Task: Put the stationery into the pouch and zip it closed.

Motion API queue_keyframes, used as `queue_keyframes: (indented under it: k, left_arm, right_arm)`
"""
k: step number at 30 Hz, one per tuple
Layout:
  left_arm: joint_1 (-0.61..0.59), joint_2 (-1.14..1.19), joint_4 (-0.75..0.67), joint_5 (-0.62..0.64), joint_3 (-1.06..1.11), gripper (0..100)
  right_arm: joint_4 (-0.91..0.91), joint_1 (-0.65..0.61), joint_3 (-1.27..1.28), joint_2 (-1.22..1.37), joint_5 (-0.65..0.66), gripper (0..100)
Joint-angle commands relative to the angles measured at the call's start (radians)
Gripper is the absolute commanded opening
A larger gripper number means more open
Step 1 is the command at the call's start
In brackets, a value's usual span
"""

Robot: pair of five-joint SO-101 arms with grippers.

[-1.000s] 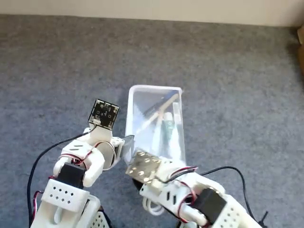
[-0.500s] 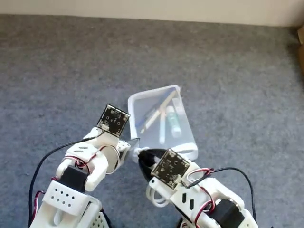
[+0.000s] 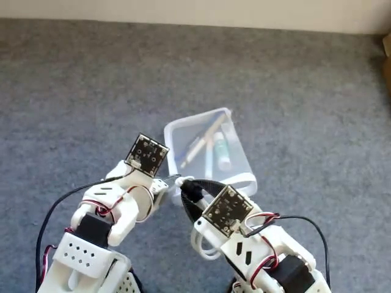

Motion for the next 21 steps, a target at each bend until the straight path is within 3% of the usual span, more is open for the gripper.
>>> queue_keyframes:
  k: [1,21]
  left_arm:
    - [0.038,0.001,0.029,-0.032,0.010,25]
    - [0.038,0.001,0.103,-0.098,-0.051,25]
  right_arm:
    - [-0.065,0.074,-0.030,-0.036,0.003,0.5]
    - [-0.065,0.116,-0.035,-0.036,0.003,0.5]
